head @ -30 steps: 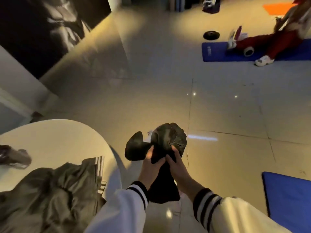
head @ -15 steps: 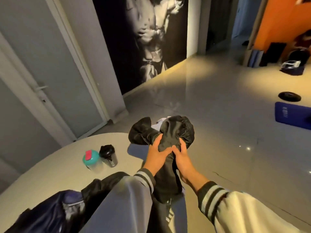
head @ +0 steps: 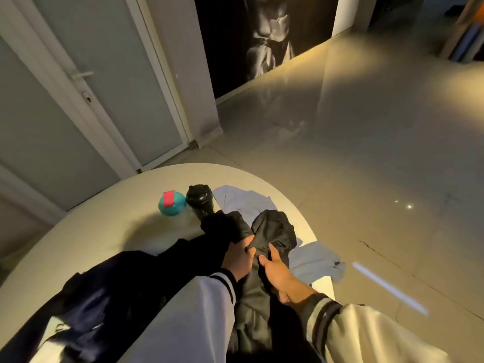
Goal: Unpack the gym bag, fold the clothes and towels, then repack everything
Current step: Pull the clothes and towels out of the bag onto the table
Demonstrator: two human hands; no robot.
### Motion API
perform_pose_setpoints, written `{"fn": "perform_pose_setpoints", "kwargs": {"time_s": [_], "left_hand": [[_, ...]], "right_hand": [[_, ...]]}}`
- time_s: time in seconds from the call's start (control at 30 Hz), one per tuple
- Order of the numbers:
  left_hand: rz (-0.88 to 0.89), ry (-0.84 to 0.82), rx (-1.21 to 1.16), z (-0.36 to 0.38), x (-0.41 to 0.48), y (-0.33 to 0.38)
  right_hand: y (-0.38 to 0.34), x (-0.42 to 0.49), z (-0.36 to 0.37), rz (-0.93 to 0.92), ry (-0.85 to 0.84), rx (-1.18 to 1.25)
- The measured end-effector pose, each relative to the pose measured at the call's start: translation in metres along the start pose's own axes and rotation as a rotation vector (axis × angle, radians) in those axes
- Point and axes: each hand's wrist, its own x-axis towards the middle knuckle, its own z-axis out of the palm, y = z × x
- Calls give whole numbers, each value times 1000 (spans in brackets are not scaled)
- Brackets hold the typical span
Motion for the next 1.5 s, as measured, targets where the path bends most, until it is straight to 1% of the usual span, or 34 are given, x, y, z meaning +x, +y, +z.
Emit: {"fn": "perform_pose_setpoints", "kwargs": {"time_s": [0.03, 0.1, 0.2, 0.27, 0.37, 0.47, 0.6, 0.7, 0.77, 0.87, 0.93, 1.03, 1.13, 1.23, 1.27, 1.3, 1.4, 1.43, 1.5], "left_hand": [[-3, 2, 9, 4, -5, -8], [-11, 32, -17, 4, -16, -12], [-37, 141, -72, 1, -31, -14], [-9, 188, -109, -8, -47, -8], [19, 246, -309, -22, -71, 3], [-6, 368, -410, -25, -95, 4], [-76, 472, -487, -26, -128, 1], [-77, 492, -421, -26, -152, 0], [-101, 461, -409, -21, -171, -4], [-105, 401, -374, -12, -203, -19], [-103, 351, -313, -7, -223, -31], [-86, 320, -291, -1, -248, -48], [-116, 367, -341, 1, -264, -72], [-150, 512, -193, -2, -272, -114], [-180, 561, -137, -6, -275, -128], [-227, 576, -77, -13, -278, -143], [-375, 476, 109, -35, -288, -172], [-443, 447, 106, -41, -288, -188], [-535, 392, 25, -52, -283, -227]], "right_hand": [[7, 0, 0, -18, 7, -9], [13, -2, 0, -75, 74, -43], [16, -10, 0, -143, 158, -109], [19, -19, 0, -131, 149, -99], [19, -36, 0, -97, 115, -62], [18, -54, 3, -103, 94, -26], [17, -81, 9, -134, 80, -46], [20, -105, 9, -184, 88, -81], [26, -123, 10, -219, 66, -97], [33, -148, 17, -251, -27, -107], [40, -163, 29, -280, -78, -184], [52, -178, 49, -344, -73, -235], [62, -188, 74, -386, -47, -277], [75, -185, 106, -404, -77, -309], [81, -182, 119, -412, -99, -314], [89, -177, 138, -417, -130, -309], [103, -162, 184, -395, -226, -281], [109, -155, 206, -392, -257, -286], [116, -143, 246, -383, -331, -299]]}}
